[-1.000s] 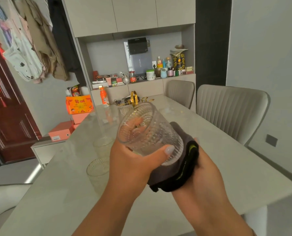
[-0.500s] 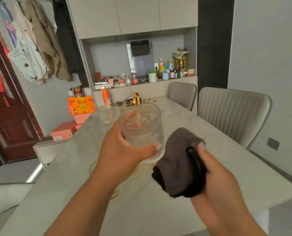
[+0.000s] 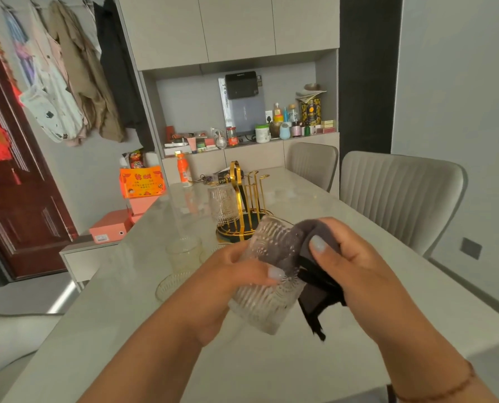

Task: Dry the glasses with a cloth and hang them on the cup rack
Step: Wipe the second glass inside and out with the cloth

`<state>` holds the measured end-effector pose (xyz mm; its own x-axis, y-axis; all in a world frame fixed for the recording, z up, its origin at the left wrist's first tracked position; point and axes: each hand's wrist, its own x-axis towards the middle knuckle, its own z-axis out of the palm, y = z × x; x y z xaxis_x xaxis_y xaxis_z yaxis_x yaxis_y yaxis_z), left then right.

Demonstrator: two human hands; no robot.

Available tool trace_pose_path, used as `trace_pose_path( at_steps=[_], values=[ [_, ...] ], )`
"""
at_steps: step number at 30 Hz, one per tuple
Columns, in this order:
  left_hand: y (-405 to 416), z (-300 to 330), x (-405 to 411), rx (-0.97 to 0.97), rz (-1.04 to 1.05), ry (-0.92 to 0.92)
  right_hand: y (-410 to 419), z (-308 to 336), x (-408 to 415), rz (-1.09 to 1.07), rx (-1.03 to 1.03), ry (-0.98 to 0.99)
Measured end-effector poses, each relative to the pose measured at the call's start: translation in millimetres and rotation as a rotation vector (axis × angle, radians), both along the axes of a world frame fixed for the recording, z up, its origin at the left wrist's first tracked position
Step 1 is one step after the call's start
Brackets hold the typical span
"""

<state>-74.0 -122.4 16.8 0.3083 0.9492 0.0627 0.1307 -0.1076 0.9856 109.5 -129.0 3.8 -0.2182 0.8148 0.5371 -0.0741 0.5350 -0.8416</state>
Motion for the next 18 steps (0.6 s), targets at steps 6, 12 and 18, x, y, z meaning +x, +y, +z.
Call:
trace_pose_path(
  at_steps=[6, 12, 18],
  values=[
    [-1, 1, 1, -0.212, -0.084, -0.225, 9, 8, -1, -0.156, 0.074, -0.004],
    [-10, -4, 4, -0.288, 0.042, -0.431, 14, 7, -7, -0.471, 0.127, 0.058],
    [-5, 1, 3, -0.222, 0.148, -0.515, 17, 8, -18, -0.45, 0.102, 0.145]
  ],
)
